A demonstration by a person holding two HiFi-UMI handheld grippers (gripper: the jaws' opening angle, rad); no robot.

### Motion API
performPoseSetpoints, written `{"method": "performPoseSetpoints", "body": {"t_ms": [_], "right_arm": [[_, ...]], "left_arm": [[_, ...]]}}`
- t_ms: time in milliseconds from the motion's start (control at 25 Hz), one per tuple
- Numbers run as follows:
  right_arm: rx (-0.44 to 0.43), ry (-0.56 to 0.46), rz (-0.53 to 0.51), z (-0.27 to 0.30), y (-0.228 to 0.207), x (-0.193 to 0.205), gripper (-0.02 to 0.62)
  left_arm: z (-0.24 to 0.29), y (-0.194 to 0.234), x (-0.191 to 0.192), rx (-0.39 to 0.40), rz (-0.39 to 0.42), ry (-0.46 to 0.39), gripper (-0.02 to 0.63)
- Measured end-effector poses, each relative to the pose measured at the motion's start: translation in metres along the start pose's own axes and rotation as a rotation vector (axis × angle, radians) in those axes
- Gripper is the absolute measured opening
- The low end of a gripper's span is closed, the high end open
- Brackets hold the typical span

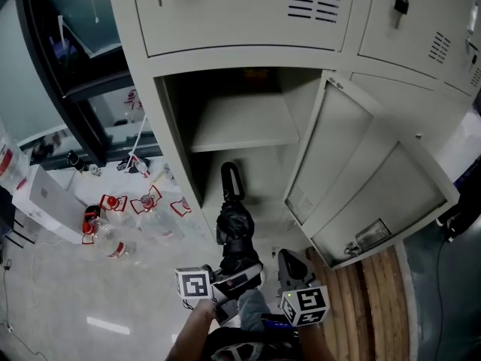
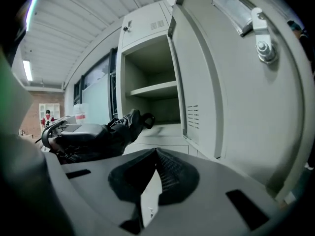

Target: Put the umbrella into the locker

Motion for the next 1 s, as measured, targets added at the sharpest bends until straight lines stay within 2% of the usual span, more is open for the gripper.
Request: {"method": "performPoseSetpoints", "body": {"t_ms": [120, 1000], "right_arm": [[-0.007, -0.008, 0.005, 0.006, 0.001, -0.001, 0.000], [-0.028, 0.029, 0.010, 0.040, -0.006, 0.001, 0.000]], "left_arm": [[0.001, 0.001, -0.003, -0.015, -0.038, -0.006, 0.288], [0.021, 0.018, -0.021, 0.005, -0.077, 0.009, 0.288]]}}
Point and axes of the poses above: the fingertips, and each gripper's own axes: z forward along the fingers, y to its left, x out of its underside, the point moved 6 cm from there along -z, backward along the fingers, and after that the axes turned 8 degrees about -y, right-handed, at the moved point
